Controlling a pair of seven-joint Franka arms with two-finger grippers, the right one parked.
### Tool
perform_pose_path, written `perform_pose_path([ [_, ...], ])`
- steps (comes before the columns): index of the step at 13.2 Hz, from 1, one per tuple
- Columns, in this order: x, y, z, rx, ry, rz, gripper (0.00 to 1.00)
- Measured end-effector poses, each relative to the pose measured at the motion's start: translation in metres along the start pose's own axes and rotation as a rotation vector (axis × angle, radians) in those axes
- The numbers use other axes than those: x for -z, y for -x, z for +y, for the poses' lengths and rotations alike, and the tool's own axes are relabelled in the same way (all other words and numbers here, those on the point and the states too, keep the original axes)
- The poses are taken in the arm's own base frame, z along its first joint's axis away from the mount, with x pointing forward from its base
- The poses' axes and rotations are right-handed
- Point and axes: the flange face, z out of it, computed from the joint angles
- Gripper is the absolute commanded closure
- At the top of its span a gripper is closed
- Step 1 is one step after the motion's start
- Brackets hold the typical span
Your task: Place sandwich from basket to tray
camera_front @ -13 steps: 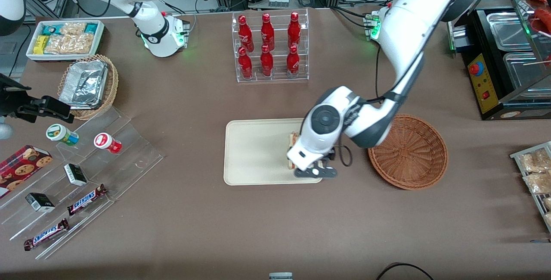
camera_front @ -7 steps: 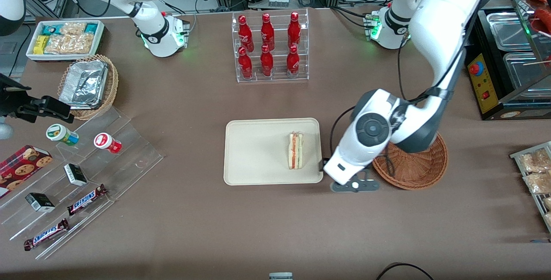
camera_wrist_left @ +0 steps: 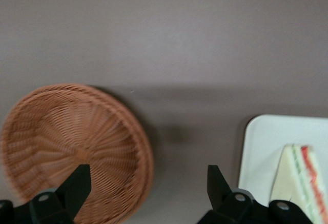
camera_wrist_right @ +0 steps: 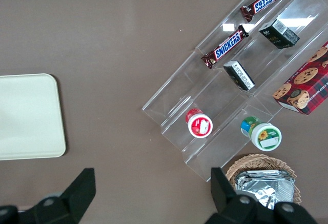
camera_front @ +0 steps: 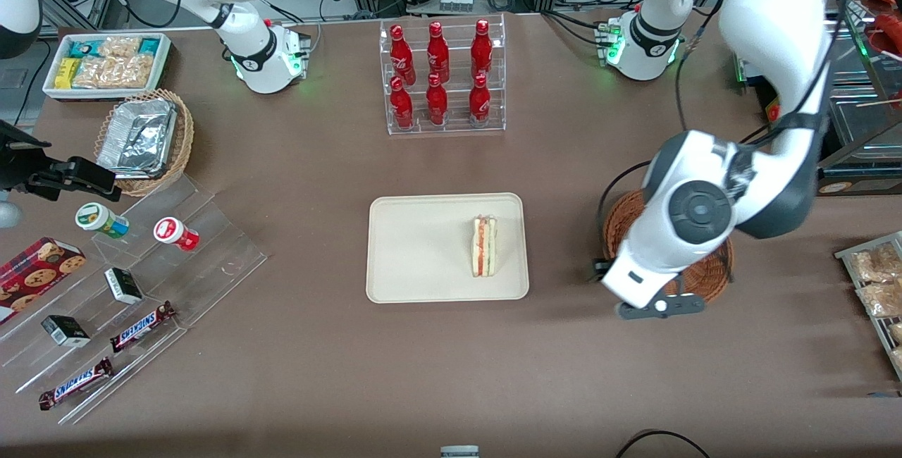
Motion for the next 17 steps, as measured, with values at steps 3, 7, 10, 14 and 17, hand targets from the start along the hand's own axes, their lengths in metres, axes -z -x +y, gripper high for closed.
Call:
perform_pose_path([
  [3,0.056,0.012,-0.055,-0.010,0.008,-0.039,0.00],
  [7,0.130,0.046,-0.122,-0.021,0.011,-0.064,0.00],
  [10,0.173,0.072,-0.172,-0.008,0.061,-0.071,0.00],
  [14,0.216,0.115,-0.188,-0.011,0.052,-0.068,0.00],
  [17,0.225,0.125,-0.191,-0.008,0.049,-0.053,0.00],
])
